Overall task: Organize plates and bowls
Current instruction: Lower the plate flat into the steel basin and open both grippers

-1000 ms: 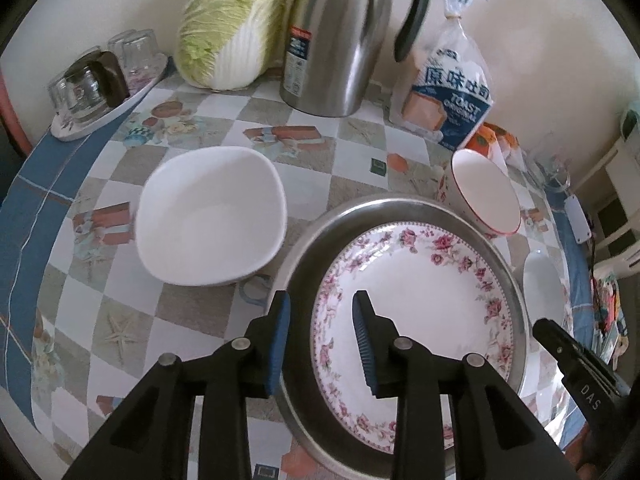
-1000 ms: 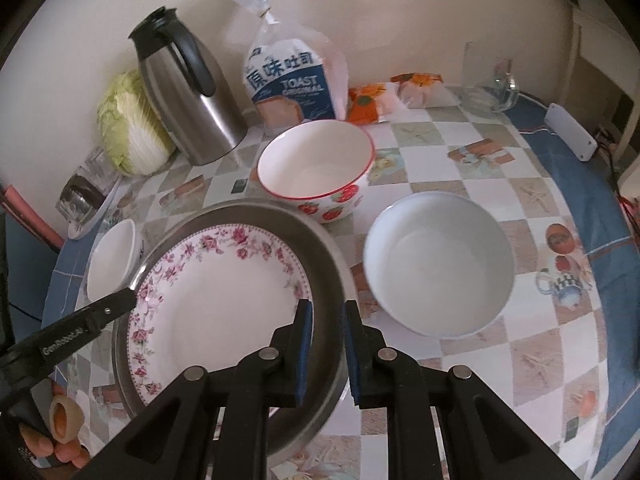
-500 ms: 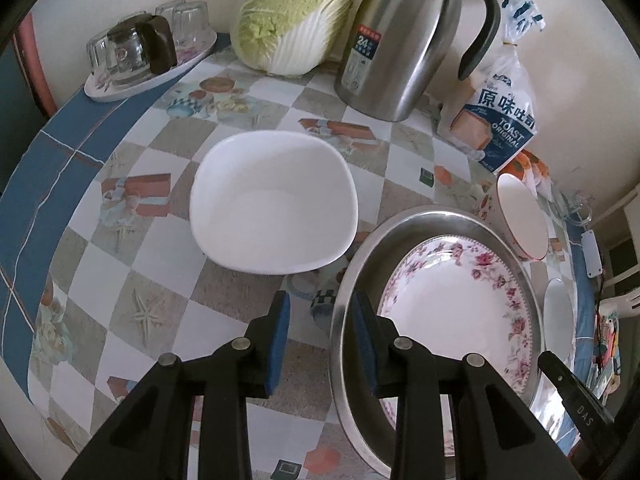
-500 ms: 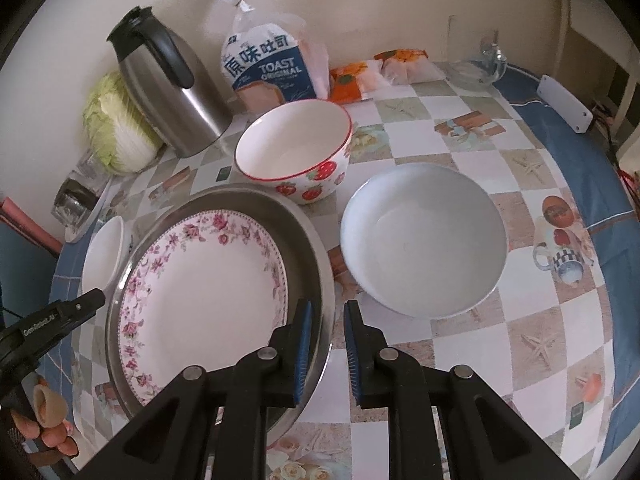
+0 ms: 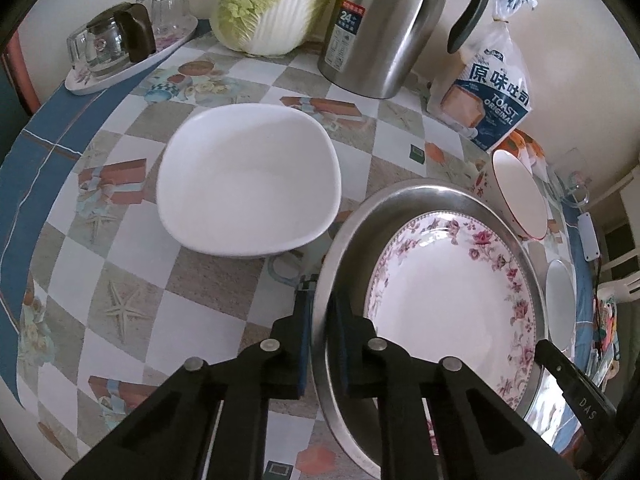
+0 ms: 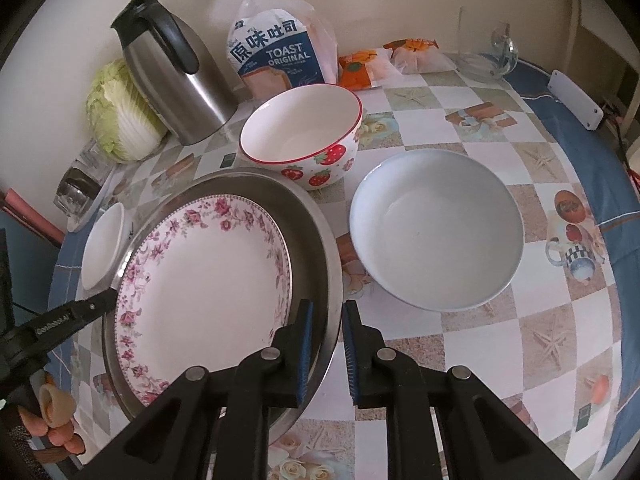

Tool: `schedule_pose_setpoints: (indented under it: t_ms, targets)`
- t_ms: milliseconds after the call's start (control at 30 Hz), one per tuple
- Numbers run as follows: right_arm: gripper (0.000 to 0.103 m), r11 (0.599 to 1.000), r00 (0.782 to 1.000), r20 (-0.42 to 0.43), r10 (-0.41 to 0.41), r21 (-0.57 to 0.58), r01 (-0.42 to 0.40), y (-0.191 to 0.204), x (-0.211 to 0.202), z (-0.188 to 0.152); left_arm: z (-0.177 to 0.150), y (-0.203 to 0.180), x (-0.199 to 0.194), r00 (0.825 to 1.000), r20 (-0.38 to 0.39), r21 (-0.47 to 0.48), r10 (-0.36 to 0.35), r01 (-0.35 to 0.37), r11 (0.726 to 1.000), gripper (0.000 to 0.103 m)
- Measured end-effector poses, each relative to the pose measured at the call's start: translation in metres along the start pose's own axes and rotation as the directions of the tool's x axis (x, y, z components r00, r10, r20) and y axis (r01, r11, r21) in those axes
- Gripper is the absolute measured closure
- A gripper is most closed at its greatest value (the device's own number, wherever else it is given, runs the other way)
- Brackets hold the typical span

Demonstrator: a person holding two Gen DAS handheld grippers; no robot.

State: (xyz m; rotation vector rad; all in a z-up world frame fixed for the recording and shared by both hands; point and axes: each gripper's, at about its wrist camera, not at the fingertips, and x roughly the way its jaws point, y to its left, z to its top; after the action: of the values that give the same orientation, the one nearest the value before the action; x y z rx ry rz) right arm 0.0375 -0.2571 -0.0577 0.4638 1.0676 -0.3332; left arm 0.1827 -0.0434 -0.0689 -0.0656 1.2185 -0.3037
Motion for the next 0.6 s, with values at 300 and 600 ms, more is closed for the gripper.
schedule_pose_setpoints:
  t_ms: [300,600]
  targets:
    - [0.087,1.000,1.000,0.012,0.005,0.004,-0.005,0.0006,0.0014,-0.0002,0.0015,-0.0004,0.0003,1.000,0.015,0.009,0.004,-0.004,1.000,0.091]
    - [0.087,1.000,1.000,0.013,0.027,0.009,-0.027,-0.0026,0.0025,0.0004,0.0031,0.0056,-0.0005,1.000,0.009,-0.008,-0.020,0.020,1.000,0.091]
